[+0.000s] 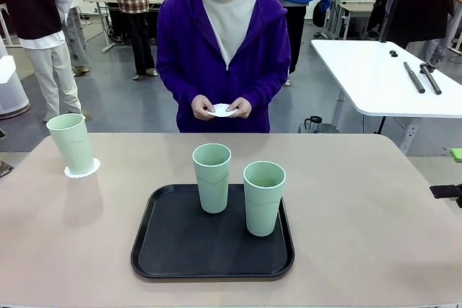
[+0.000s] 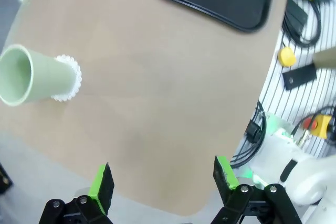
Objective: Place coasters on the table and set cups on them.
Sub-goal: Take one Reusable plastic cup from the Flat Tray and place it on a coaster set by the human.
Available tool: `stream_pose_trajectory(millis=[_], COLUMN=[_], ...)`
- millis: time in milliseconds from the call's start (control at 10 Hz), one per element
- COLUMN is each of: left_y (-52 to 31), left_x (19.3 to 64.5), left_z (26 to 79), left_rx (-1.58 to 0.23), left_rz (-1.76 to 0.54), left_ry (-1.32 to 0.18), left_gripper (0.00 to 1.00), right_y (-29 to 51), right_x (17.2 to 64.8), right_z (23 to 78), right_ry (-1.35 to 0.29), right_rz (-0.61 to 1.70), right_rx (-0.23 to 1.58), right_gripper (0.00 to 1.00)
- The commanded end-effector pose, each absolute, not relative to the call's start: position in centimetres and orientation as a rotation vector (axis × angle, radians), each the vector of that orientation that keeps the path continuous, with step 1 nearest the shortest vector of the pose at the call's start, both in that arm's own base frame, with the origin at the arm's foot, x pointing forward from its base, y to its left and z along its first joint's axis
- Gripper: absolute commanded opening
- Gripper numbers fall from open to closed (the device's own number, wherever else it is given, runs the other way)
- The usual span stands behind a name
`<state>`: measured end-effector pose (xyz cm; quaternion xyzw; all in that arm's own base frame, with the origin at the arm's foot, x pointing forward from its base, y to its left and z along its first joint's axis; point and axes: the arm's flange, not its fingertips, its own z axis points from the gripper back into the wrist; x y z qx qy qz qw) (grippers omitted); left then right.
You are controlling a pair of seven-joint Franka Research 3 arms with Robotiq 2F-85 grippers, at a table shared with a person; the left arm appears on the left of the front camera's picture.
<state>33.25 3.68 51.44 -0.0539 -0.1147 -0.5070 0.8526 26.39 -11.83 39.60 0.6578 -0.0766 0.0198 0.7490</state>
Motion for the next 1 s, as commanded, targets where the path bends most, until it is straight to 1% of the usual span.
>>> stream_pose_trajectory(millis=[0, 100, 200, 300, 400, 500, 600, 700, 800, 900], left_y=[2.3, 1.5, 0.7, 0.3, 0.0, 2.0, 2.0, 1.1, 3.6, 5.6], left_x=[29.1, 28.7, 29.1, 28.3, 27.9, 30.1, 30.1, 30.1, 30.4, 30.6], left_z=[47.9, 47.6, 48.5, 48.1, 47.5, 49.3, 49.3, 50.2, 48.5, 47.9], left_rx=[-0.167, -0.191, -0.158, -0.030, 0.010, -0.137, -0.137, -0.088, -0.413, -0.638], left_rz=[-0.728, -0.655, -0.618, -0.520, -0.462, -0.594, -0.594, -0.524, -0.544, -0.545], left_ry=[-0.247, -0.224, -0.208, -0.228, -0.217, -0.209, -0.209, -0.231, -0.272, -0.319], left_gripper=[1.00, 1.00, 1.00, 1.00, 1.00, 1.00, 1.00, 1.00, 1.00, 1.00], right_y=[-11.9, -11.9, -11.9, -11.9, -11.9, -11.9, -11.9, -11.9, -11.9, -11.9], right_x=[26.4, 26.4, 26.4, 26.4, 26.4, 26.4, 26.4, 26.4, 26.4, 26.4], right_z=[39.8, 39.8, 39.8, 39.8, 39.8, 39.8, 39.8, 39.8, 39.8, 39.8], right_ry=[-0.178, -0.178, -0.178, -0.178, -0.178, -0.178, -0.178, -0.178, -0.178, -0.178], right_rz=[0.042, 0.042, 0.042, 0.042, 0.042, 0.042, 0.042, 0.042, 0.042, 0.042], right_rx=[1.451, 1.451, 1.451, 1.451, 1.451, 1.451, 1.451, 1.451, 1.451, 1.451], right_gripper=[1.00, 1.00, 1.00, 1.00, 1.00, 1.00, 1.00, 1.00, 1.00, 1.00])
